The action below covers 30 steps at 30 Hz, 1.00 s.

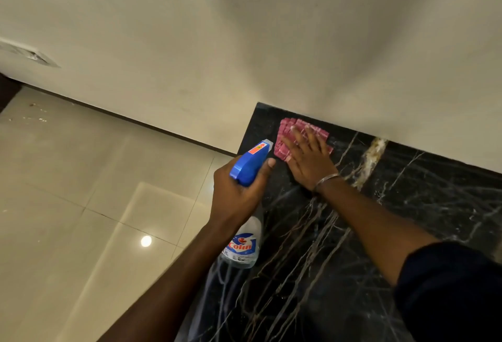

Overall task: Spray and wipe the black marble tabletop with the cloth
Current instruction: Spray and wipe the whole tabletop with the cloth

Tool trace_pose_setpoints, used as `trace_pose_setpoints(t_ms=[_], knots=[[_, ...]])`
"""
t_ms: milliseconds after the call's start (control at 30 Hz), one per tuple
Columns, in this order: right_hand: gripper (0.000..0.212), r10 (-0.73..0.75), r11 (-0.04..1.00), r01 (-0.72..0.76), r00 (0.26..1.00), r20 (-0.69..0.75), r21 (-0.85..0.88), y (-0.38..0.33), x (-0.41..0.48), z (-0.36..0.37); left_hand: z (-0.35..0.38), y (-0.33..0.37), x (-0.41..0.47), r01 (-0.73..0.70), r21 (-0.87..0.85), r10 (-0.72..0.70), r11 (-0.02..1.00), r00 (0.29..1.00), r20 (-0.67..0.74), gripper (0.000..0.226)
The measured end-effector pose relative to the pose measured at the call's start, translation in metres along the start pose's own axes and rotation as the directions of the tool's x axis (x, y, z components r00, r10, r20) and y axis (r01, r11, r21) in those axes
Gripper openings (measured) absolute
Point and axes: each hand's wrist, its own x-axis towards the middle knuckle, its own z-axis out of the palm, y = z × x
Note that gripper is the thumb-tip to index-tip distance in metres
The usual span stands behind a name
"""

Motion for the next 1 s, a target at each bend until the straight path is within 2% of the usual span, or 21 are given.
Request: trace_pose_setpoints(t_ms=[133, 233, 267, 400, 600, 667, 733, 833, 867, 933, 1000], knots=[[0.058, -0.162, 0.987, 0.161, 0.987, 0.009, 0.007, -0.017, -0.05, 0.014, 0.001, -0.004, 0.002, 0.028, 0.009, -0.029, 1.0, 0.999, 0.034, 0.023], [0.055, -0.293, 0.955, 0.295, 0.954, 0.059, -0.026, 0.01, -0.053, 0.008, 0.002, -0.006, 0.002, 0.063, 0.029, -0.065, 0.998, 0.996, 0.057, 0.02], [0.055, -0.281, 0.958, 0.284, 0.958, 0.059, -0.048, 0.022, -0.046, 0.006, 0.002, -0.007, 0.002, 0.071, 0.035, -0.073, 0.997, 0.995, 0.074, 0.02], [0.057, 0.001, 1.0, -0.001, 1.0, 0.027, -0.024, 0.057, -0.007, -0.011, 0.004, -0.006, 0.001, 0.069, 0.049, -0.073, 0.996, 0.992, 0.098, 0.023], [0.061, 0.13, 0.99, -0.132, 0.991, 0.032, 0.053, 0.03, -0.015, -0.007, 0.004, -0.004, -0.002, 0.067, 0.055, -0.073, 0.996, 0.99, 0.118, 0.022], [0.061, 0.114, 0.992, -0.115, 0.993, 0.015, 0.054, 0.009, -0.033, 0.001, 0.005, -0.006, -0.005, 0.066, 0.067, -0.074, 0.996, 0.99, 0.123, 0.022], [0.059, 0.017, 0.999, -0.018, 1.0, 0.016, 0.037, -0.006, -0.057, 0.009, 0.005, -0.007, -0.009, 0.073, 0.083, -0.083, 0.994, 0.988, 0.133, 0.023], [0.056, -0.181, 0.983, 0.183, 0.98, 0.082, -0.027, 0.022, -0.073, 0.011, 0.003, -0.009, -0.014, 0.084, 0.1, -0.098, 0.991, 0.983, 0.154, 0.024], [0.056, -0.191, 0.98, 0.196, 0.977, 0.095, -0.045, 0.04, -0.067, 0.009, 0.001, -0.01, -0.016, 0.078, 0.105, -0.095, 0.991, 0.982, 0.163, 0.024], [0.059, -0.055, 0.998, 0.057, 0.996, 0.074, -0.037, 0.074, -0.048, 0.0, -0.005, -0.011, -0.019, 0.075, 0.119, -0.095, 0.99, 0.98, 0.175, 0.022], [0.062, 0.102, 0.994, -0.098, 0.988, 0.115, -0.039, 0.093, -0.034, -0.013, -0.01, -0.012, -0.022, 0.083, 0.115, -0.102, 0.99, 0.98, 0.171, 0.021]])
